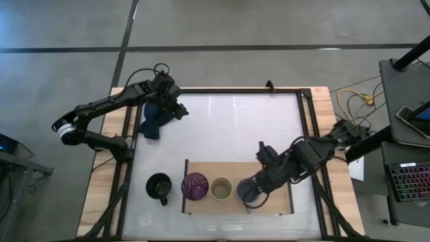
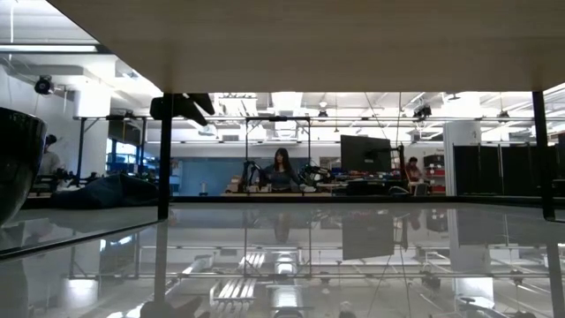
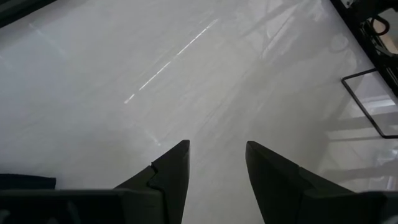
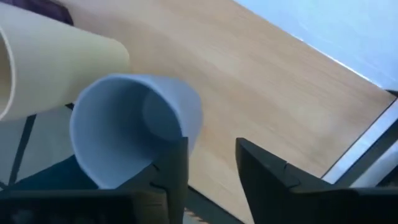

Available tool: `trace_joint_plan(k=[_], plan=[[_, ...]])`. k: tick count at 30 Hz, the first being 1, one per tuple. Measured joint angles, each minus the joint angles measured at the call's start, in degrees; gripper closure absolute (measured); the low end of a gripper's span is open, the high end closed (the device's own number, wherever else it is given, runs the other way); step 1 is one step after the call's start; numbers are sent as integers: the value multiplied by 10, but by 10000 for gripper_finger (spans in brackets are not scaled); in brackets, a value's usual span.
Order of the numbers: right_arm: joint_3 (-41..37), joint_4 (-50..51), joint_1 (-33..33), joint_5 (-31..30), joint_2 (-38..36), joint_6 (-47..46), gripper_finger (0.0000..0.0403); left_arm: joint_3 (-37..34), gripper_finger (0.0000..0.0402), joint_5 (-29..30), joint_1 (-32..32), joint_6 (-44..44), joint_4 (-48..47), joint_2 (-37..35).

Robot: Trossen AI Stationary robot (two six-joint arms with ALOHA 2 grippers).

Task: Stack small to large cups/mugs on shelf
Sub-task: Put the gray mug on the shelf

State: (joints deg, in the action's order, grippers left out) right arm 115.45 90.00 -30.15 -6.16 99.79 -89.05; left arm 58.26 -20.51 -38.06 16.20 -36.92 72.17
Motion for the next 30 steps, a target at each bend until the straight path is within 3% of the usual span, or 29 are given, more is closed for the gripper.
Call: trace_joint_plan(k=[11,18,30], plan=[[3,-12,-67,35,-11,-88,389,0,259,-2,4,1,0,0],[2,-114,-99,35,8,-130,394,0,259,-2,3,0,1,0],[3,-146,-100,35,51,-127,394,0,259,-3,3,-1,3,0]])
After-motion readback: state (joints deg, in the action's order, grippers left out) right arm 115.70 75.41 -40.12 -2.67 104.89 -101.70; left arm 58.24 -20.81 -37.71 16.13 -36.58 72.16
